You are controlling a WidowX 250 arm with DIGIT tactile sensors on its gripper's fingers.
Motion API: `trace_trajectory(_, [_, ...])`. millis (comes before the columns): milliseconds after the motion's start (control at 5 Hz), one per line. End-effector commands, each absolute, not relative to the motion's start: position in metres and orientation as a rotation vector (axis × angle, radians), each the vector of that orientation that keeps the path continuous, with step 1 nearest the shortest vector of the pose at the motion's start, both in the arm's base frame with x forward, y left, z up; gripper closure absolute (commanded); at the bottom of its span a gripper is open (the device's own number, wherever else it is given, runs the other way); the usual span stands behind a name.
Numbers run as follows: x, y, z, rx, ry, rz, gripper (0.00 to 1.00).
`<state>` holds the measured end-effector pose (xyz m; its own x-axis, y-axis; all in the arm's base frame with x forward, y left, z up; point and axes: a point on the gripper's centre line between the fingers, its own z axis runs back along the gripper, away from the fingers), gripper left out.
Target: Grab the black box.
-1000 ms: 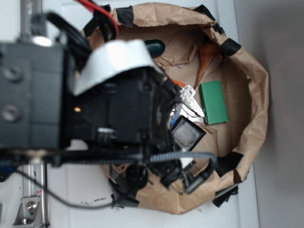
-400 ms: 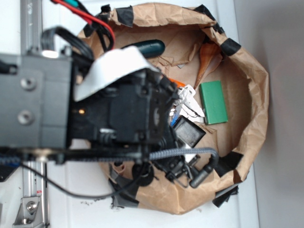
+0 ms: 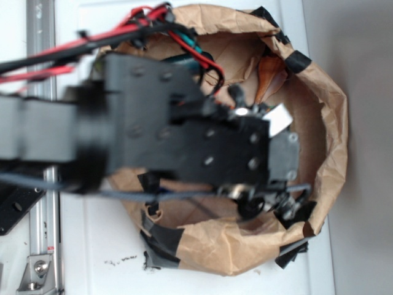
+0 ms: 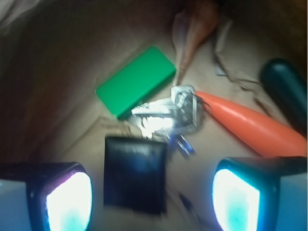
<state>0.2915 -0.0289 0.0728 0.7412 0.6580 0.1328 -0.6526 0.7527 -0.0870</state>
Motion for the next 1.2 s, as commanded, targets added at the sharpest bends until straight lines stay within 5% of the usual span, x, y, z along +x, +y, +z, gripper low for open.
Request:
trace_trajectory(0, [0.291, -0.032, 0.058, -0.046, -0.120, 0.680, 0.00])
trace_trajectory(400, [0.297, -0.056, 0.020, -0.060, -0.064, 0.662, 0.00])
trace_trajectory(600, [0.297, -0.057, 0.016, -0.033, -0.072, 0.668, 0.34])
trace_trajectory(800, [0.289, -0.042, 0.049, -0.023, -0.161, 0.665, 1.00])
trace_trajectory(1000, [0.273, -0.005, 0.098, -0.034, -0.299, 0.597, 1.00])
